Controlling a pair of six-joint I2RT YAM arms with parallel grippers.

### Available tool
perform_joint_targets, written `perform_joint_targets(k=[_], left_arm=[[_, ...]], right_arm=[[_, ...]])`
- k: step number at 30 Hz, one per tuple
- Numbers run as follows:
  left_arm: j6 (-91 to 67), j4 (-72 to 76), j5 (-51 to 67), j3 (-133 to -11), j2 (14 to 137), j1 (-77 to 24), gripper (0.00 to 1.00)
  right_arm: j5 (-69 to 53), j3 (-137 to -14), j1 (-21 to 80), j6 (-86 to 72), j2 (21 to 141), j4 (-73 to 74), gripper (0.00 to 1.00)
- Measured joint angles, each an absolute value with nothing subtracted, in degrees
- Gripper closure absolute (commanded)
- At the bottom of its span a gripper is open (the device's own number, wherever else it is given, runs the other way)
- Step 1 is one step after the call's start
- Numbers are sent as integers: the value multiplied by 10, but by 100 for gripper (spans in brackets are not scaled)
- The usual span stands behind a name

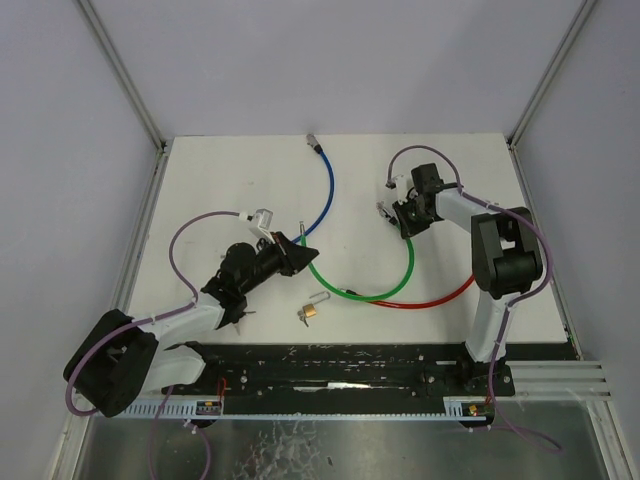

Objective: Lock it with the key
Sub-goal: Pick up the lock from the center of the board.

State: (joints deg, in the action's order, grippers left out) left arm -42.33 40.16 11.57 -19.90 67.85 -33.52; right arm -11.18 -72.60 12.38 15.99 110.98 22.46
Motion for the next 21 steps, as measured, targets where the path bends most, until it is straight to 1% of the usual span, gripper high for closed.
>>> perform_joint_targets(k=[2, 4, 6, 8, 9, 11, 13, 15, 17, 21], left_arm=[[-423, 401, 116, -199, 679, -335, 100], [-423, 400, 116, -199, 679, -337, 98], [-423, 397, 115, -199, 679, -337, 89], [-423, 394, 113, -199, 678, -337, 77], [-423, 392, 111, -199, 677, -337, 72], [-423, 390, 105, -199, 677, -337, 61], [-422, 387, 99, -200, 677, -337, 46], [-425, 381, 90, -203, 677, -337, 36], [-428, 372, 75, -206, 677, -336, 29], [-432, 345, 47, -209, 675, -332, 26]], right_arm=[[-116, -734, 124, 153, 1115, 227, 98], [-118, -738, 123, 149, 1117, 229, 100], [-124, -738, 121, 145, 1117, 229, 100], [-135, -735, 117, 143, 1110, 227, 100], [-142, -729, 115, 142, 1100, 222, 100], [-153, -714, 110, 140, 1067, 210, 100], [-165, -691, 106, 136, 1009, 187, 100], [-176, -674, 103, 130, 941, 158, 100], [-183, -667, 102, 124, 884, 130, 100], [-204, -658, 101, 105, 805, 60, 100]])
